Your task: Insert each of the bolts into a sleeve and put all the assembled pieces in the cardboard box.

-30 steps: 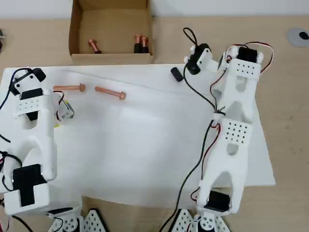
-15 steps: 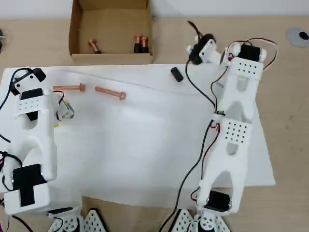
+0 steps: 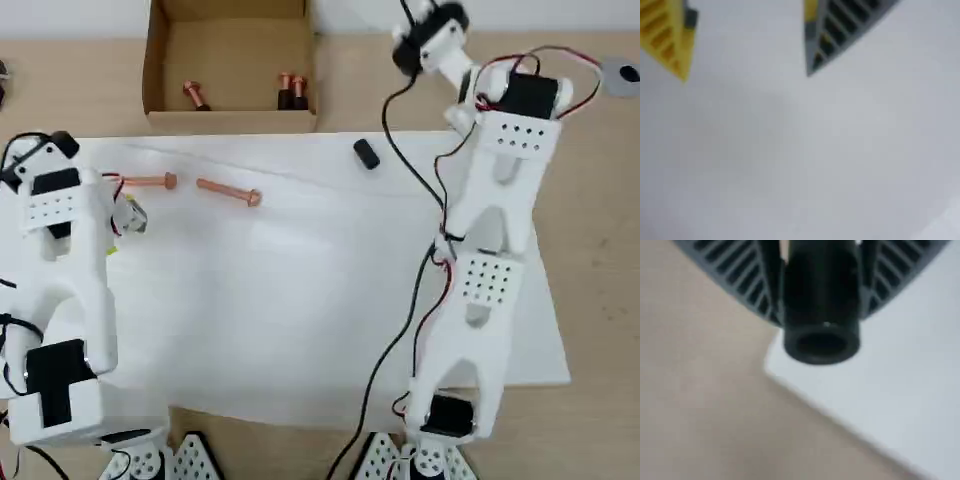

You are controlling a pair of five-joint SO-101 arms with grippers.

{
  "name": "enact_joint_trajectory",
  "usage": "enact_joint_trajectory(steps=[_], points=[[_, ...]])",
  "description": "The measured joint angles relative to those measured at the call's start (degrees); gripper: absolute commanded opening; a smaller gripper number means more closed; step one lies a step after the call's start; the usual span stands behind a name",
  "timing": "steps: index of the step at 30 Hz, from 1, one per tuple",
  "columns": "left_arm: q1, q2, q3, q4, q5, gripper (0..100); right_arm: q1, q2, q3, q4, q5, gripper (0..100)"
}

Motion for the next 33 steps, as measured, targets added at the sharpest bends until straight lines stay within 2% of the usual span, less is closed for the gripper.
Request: enact_joint_trajectory(steps=[6, 13, 19, 24, 33], points=[[-1.32, 0.0, -8.53, 6.68, -4.13, 17, -0.35, -11.6, 2.64, 0.09, -10.9, 1.2], [-4.22, 0.35, -21.71, 14.59, -13.8, 17, -0.35, -28.31, 24.79, 0.09, -19.69, 1.2], [-4.22, 0.35, -27.25, 16.09, -27.78, 17, -0.35, -50.55, 48.79, 0.09, -20.92, 1.2], [-3.43, 4.66, -27.43, 13.54, -37.98, 17, -0.35, -68.13, 68.13, -1.76, -20.92, 1.2], [1.05, 23.65, -37.63, 13.27, -47.74, 17, -0.35, -89.67, 101.1, -10.55, -20.92, 1.2]])
